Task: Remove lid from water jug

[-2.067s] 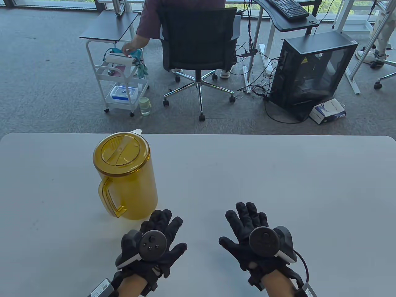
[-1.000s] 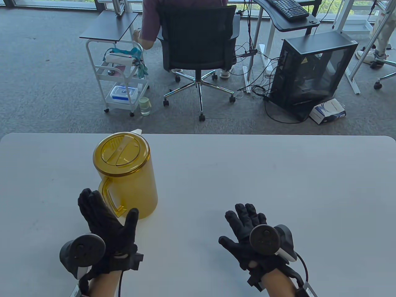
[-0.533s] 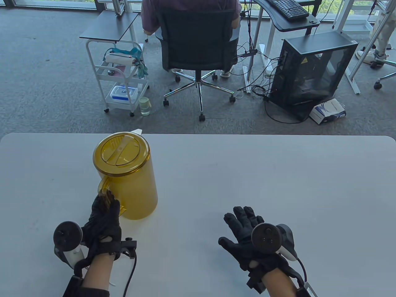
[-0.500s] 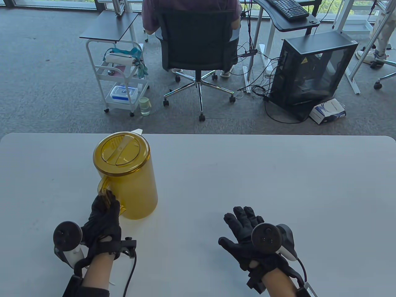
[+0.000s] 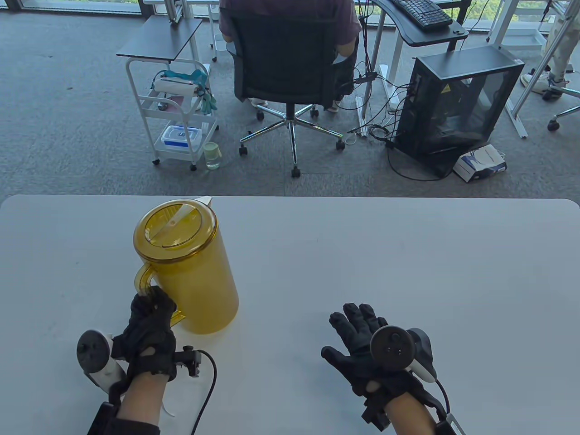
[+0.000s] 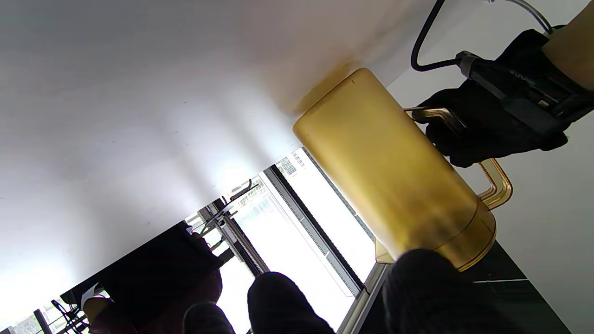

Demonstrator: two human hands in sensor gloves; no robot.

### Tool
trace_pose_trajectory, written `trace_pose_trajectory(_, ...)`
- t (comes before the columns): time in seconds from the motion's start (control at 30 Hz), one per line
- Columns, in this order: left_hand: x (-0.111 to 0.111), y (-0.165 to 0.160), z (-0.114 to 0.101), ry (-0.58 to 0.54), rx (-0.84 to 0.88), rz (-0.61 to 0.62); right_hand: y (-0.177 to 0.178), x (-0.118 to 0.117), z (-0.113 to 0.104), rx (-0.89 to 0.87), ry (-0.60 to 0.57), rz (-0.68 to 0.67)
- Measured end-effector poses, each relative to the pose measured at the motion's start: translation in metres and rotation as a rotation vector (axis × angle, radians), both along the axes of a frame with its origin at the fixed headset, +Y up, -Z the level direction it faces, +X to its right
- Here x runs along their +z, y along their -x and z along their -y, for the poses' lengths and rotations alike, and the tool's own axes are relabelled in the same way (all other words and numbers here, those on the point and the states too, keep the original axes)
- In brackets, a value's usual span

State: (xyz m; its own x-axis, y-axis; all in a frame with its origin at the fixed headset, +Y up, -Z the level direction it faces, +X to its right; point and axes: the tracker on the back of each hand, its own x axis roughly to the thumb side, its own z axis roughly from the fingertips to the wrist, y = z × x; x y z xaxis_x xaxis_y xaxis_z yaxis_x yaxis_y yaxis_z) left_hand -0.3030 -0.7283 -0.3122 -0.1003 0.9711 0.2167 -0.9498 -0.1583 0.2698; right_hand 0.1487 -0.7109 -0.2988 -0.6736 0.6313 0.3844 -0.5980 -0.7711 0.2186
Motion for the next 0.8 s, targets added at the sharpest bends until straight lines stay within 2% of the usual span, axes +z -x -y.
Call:
trace_pose_trajectory(0.1, 0.0, -0.009, -0.002, -0.022, 0.029, 0.054, -0.004, -0.001, 0.0, -0.016, 0.007, 0.012)
trace_pose_trajectory(0.23, 0.001, -0.024, -0.008, -0.068, -0.029, 0.135, -0.008, -0.002, 0.0, -0.032, 0.016, 0.026)
trace_pose_trajectory(0.43, 0.003, -0.053, -0.013, -0.114, -0.04, 0.316, -0.013, -0.003, 0.001, -0.052, 0.028, 0.042)
trace_pose_trajectory(0.8, 0.003, -0.088, -0.005, -0.131, -0.061, 0.603, -0.022, -0.006, 0.002, -0.063, 0.041, 0.085)
